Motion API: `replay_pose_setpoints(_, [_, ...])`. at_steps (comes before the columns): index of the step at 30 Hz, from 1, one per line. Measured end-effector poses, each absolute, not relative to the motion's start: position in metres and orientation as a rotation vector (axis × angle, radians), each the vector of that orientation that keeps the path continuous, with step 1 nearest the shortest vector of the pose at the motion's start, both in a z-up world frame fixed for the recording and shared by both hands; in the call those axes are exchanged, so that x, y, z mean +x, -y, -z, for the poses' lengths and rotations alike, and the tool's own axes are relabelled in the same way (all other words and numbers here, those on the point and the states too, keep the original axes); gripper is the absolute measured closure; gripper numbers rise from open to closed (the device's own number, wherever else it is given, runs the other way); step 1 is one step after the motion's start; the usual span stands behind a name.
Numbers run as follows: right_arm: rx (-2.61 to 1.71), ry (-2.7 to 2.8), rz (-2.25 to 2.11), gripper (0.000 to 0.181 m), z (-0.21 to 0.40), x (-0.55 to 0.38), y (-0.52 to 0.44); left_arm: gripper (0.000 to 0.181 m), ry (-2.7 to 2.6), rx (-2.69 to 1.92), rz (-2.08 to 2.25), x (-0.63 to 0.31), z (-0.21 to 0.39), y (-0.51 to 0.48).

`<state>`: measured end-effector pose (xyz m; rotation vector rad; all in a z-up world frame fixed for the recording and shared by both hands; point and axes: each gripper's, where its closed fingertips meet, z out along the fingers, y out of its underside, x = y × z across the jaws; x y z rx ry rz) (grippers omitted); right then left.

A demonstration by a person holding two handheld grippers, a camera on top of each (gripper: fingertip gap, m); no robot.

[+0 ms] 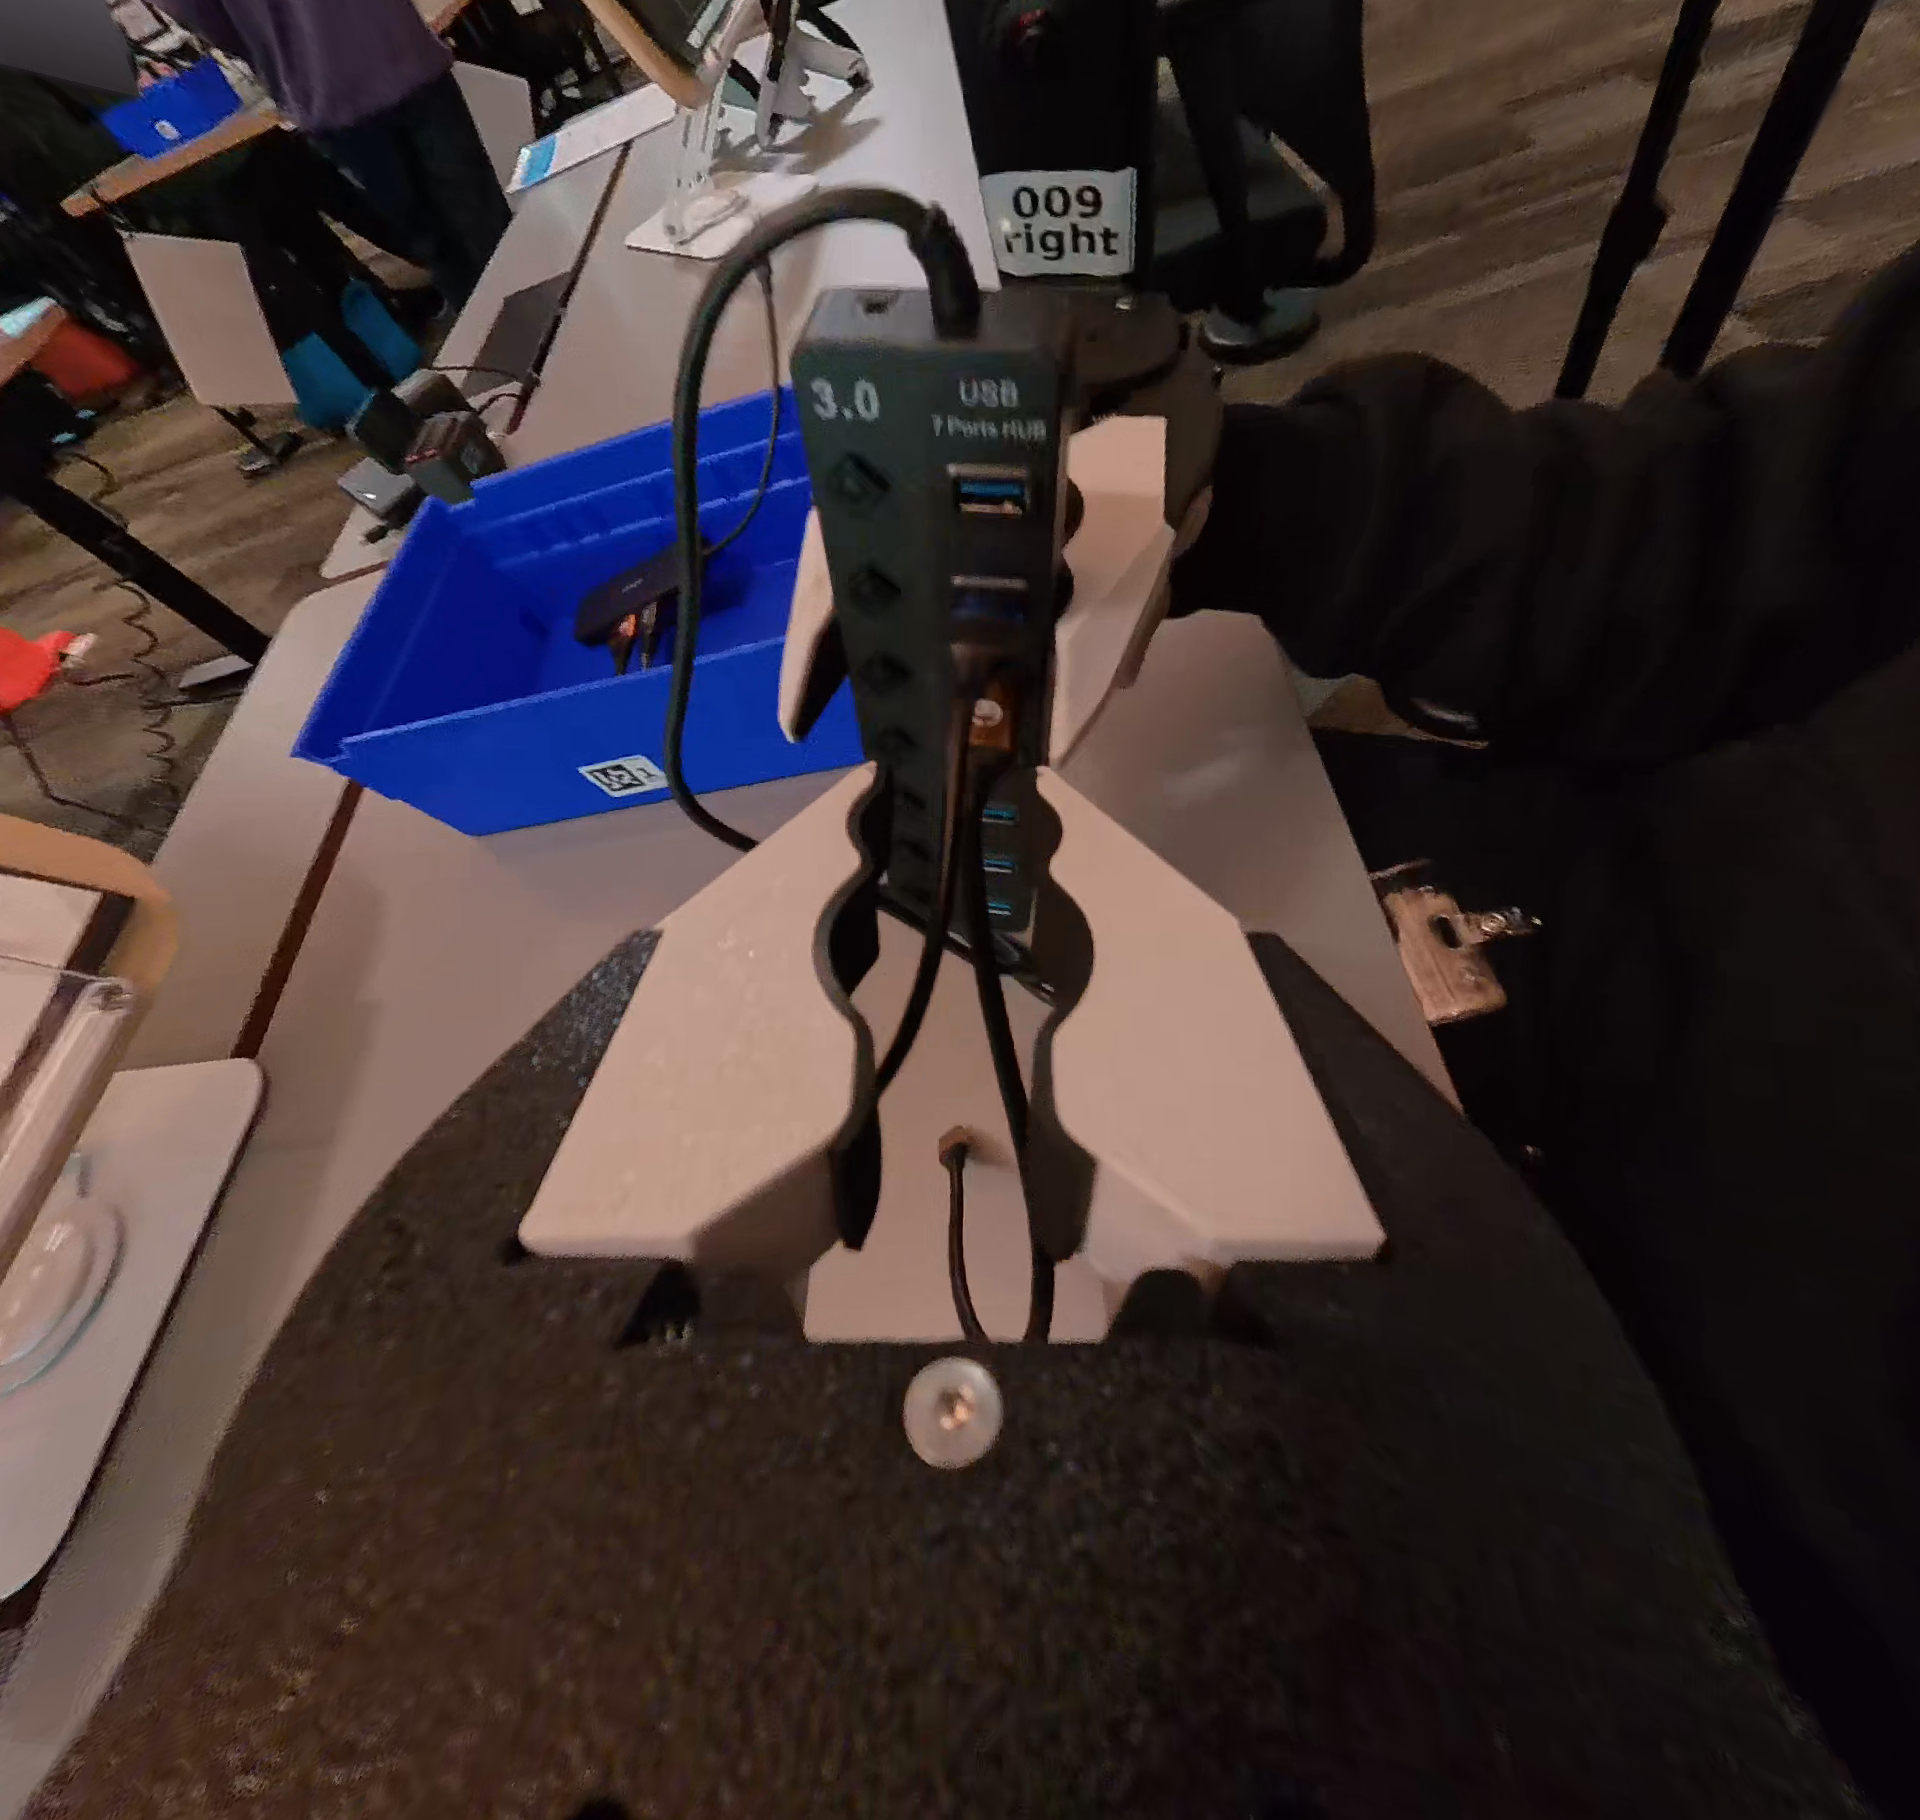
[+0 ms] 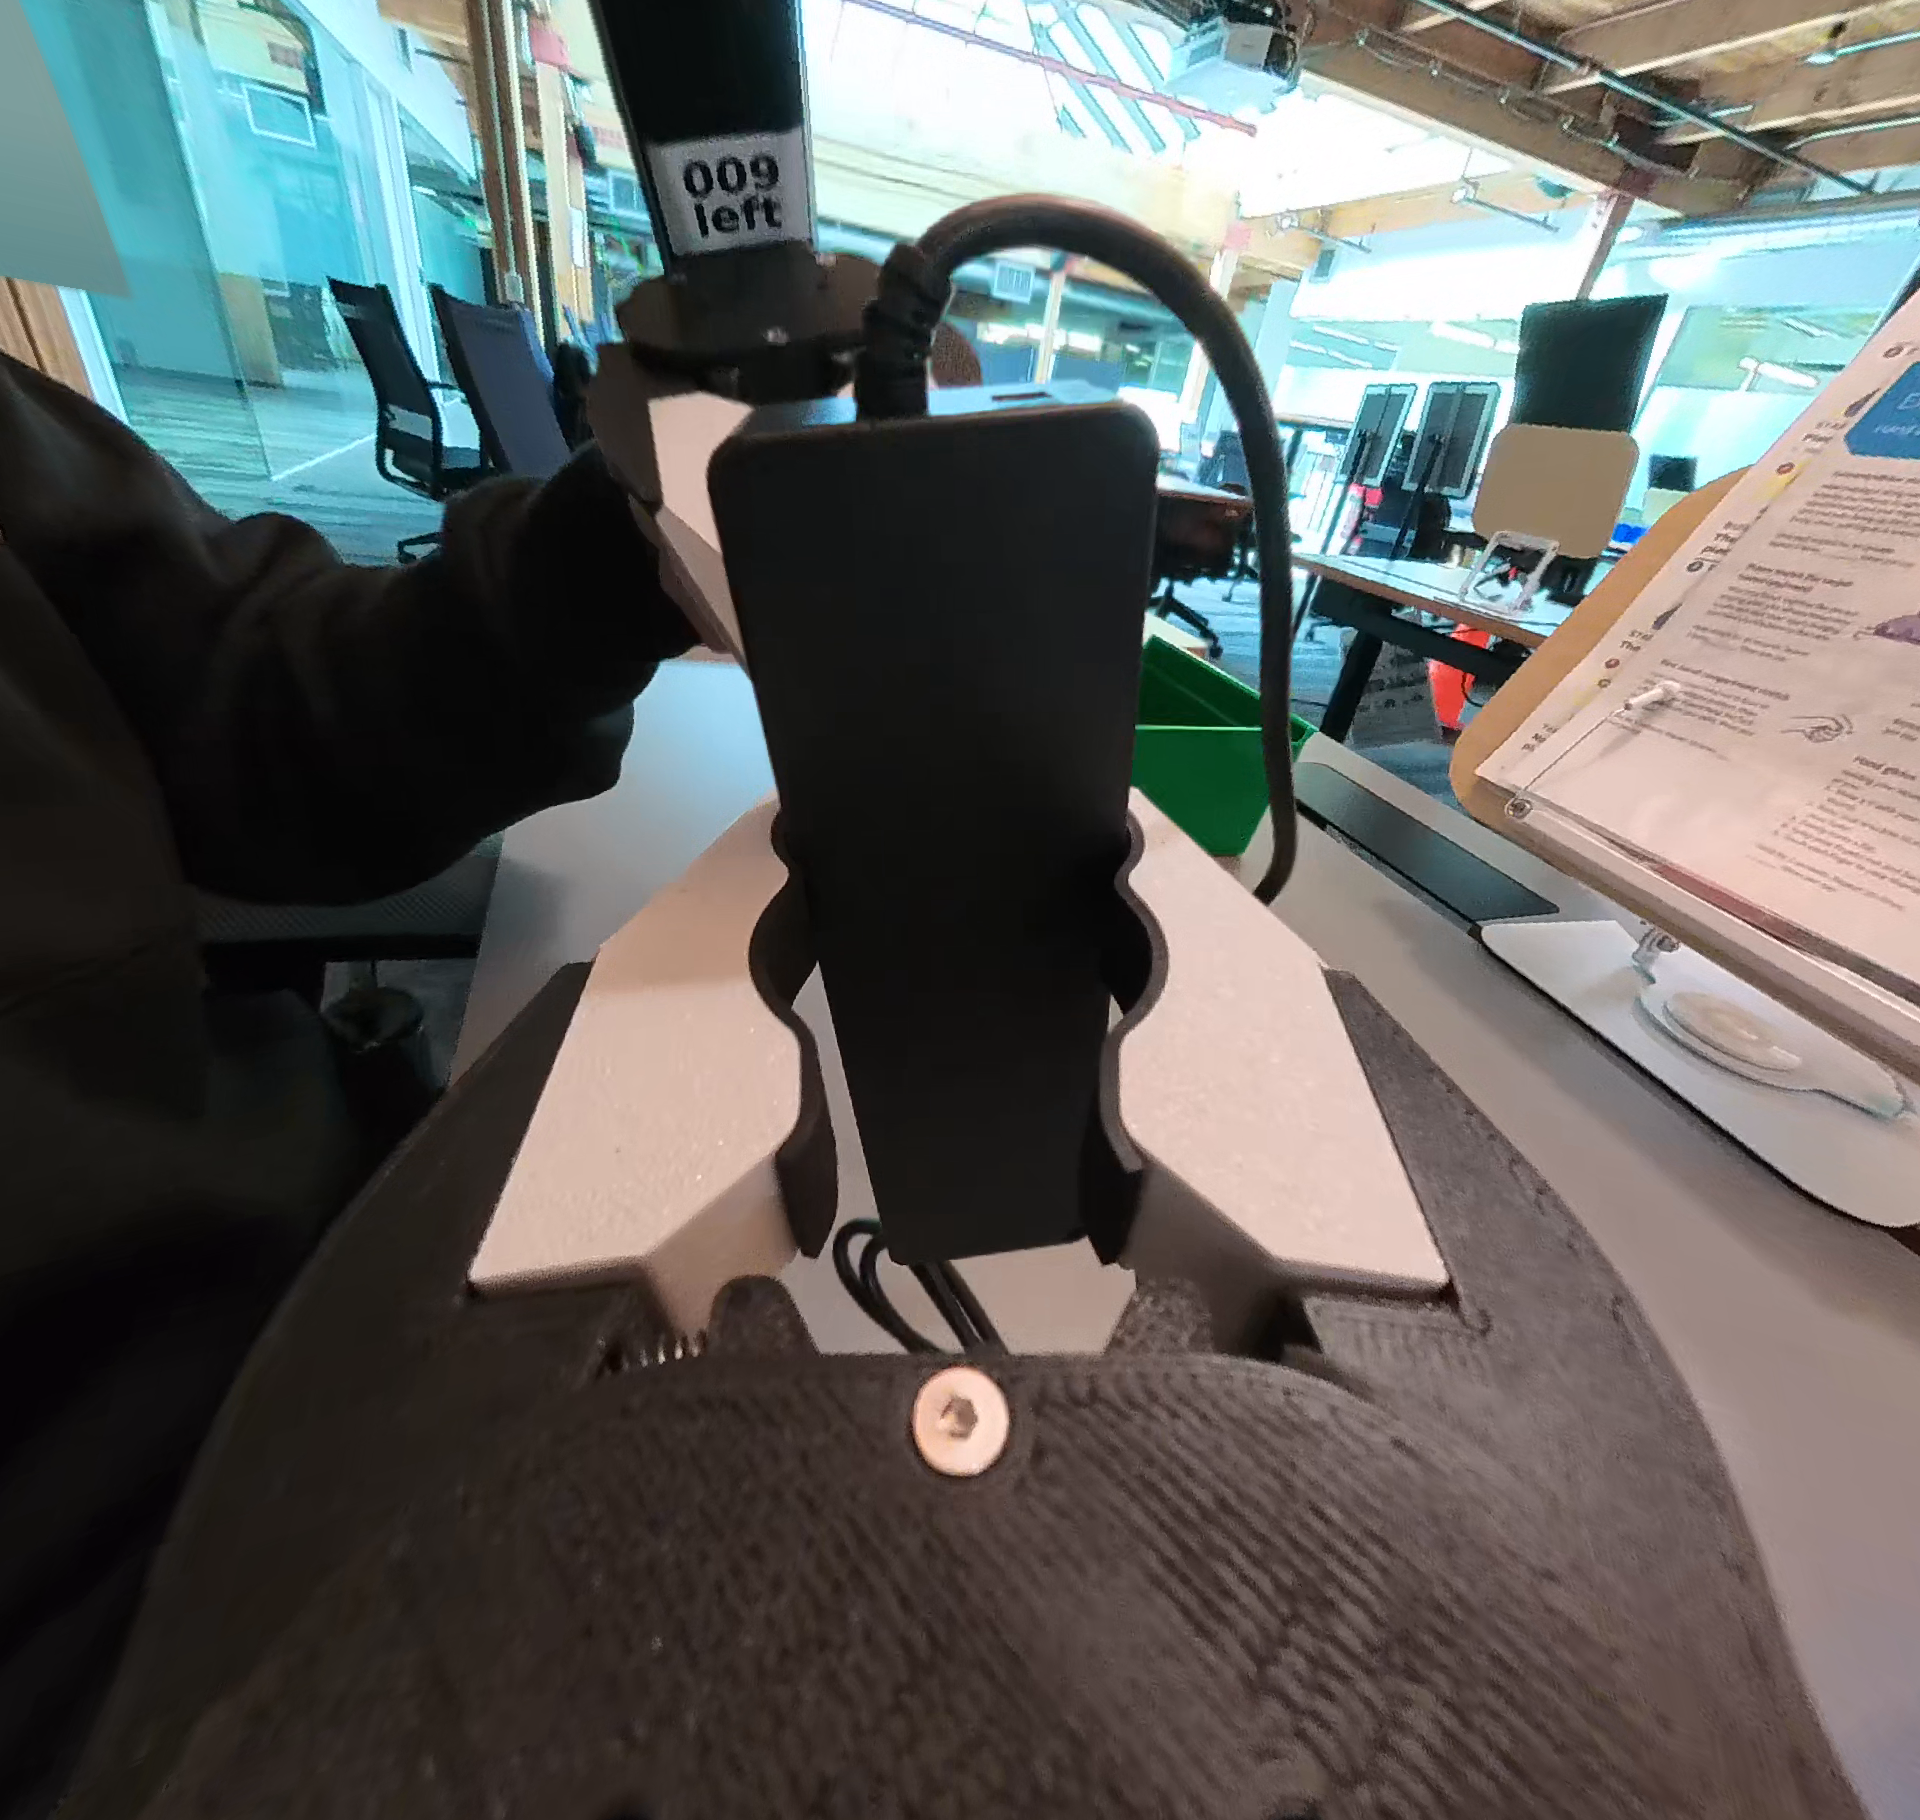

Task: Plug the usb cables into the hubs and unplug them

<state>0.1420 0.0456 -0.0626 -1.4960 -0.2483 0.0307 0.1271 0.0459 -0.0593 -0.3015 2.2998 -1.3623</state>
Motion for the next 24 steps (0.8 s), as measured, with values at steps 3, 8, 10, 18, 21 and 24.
replay_pose_setpoints(3, [-1.475, 0.242, -0.046, 0.128, 0.059, 0.142, -0.045, 0.167, -2.302, -0.308, 1.383, 0.127, 0.061, -0.044])
replay_pose_setpoints(8, [-1.486, 0.245, -0.051, 0.128, 0.061, 0.139, -0.048, 0.175, -2.307, -0.281, 1.339, 0.128, 0.069, -0.040])
replay_pose_setpoints(10, [-1.476, 0.236, -0.064, 0.128, 0.061, 0.139, -0.049, 0.175, -2.325, -0.289, 1.320, 0.129, 0.073, -0.041])
replay_pose_setpoints(18, [-1.530, 0.217, 0.052, 0.129, 0.058, 0.154, -0.037, 0.145, -2.097, -0.332, 1.518, 0.138, 0.054, -0.049])
replay_pose_setpoints(21, [-1.547, 0.161, 0.168, 0.128, 0.044, 0.174, -0.014, 0.131, -1.856, -0.380, 1.580, 0.139, 0.028, -0.079])
replay_pose_setpoints(24, [-1.534, 0.115, 0.275, 0.128, 0.007, 0.203, 0.009, 0.131, -1.714, -0.490, 1.712, 0.144, 0.024, -0.106])
